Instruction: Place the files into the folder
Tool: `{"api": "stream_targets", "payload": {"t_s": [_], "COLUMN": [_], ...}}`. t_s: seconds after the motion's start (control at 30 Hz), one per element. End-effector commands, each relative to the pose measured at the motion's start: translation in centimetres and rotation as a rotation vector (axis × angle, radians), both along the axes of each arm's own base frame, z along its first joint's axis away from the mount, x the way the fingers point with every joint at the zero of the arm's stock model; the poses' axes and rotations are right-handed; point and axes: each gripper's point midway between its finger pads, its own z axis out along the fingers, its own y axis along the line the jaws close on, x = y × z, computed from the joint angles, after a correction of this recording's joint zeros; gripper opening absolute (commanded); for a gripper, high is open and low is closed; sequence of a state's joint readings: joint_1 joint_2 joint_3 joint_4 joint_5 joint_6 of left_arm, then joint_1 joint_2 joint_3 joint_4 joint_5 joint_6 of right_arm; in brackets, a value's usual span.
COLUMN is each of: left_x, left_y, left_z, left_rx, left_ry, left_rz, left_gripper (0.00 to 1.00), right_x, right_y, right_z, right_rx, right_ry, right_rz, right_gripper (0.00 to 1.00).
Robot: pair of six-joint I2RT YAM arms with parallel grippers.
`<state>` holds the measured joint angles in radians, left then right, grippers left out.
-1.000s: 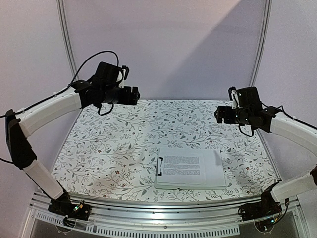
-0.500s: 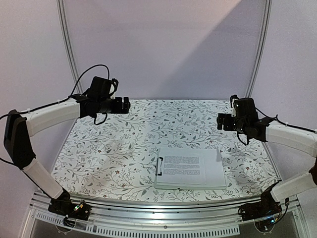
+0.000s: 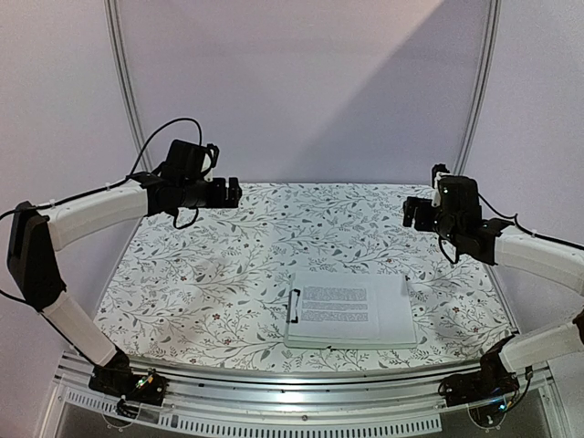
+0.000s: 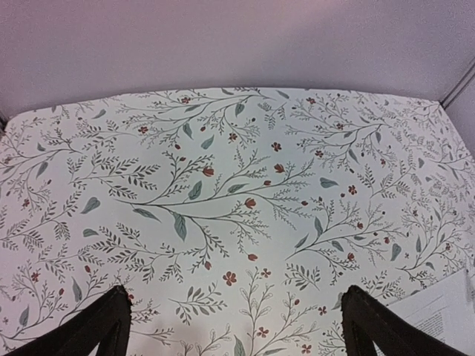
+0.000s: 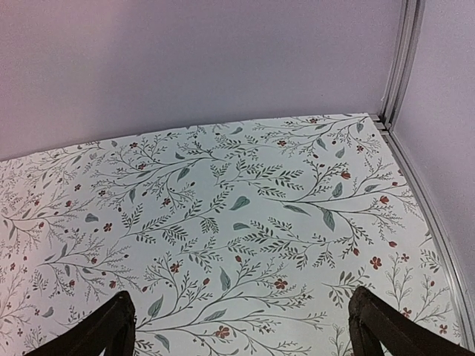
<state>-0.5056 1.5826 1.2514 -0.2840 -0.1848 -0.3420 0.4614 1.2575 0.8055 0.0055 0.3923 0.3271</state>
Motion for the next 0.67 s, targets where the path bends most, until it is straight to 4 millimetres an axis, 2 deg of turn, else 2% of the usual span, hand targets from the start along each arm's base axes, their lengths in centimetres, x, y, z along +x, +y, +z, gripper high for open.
{"api": "stream_targets", "payload": {"t_s": [0.0, 0.2, 0.63], "left_x": [0.3, 0.4, 0.4], "left_y": [-0.5, -0.6, -0.8], "left_z": [-0.2, -0.9, -1.4], "left_rx": [-0.004, 0.006, 0.010], "left_ry": [0.037, 0.065, 0.078], "left_rz": [-0.005, -0.005, -0.010], "left_gripper": [0.99, 0.99, 0.99], "right_x": [-0.1, -0.3, -0.6], "right_y": [-0.6, -0.6, -0.1], "right_z": [0.3, 1.0, 0.7], "right_rx": [0.008, 0.015, 0.022], "right_ry": [-0.021, -0.047, -0.055], "right_rz": [-0.027, -0.017, 0.018], "right_gripper": [0.99, 0.99, 0.99]}}
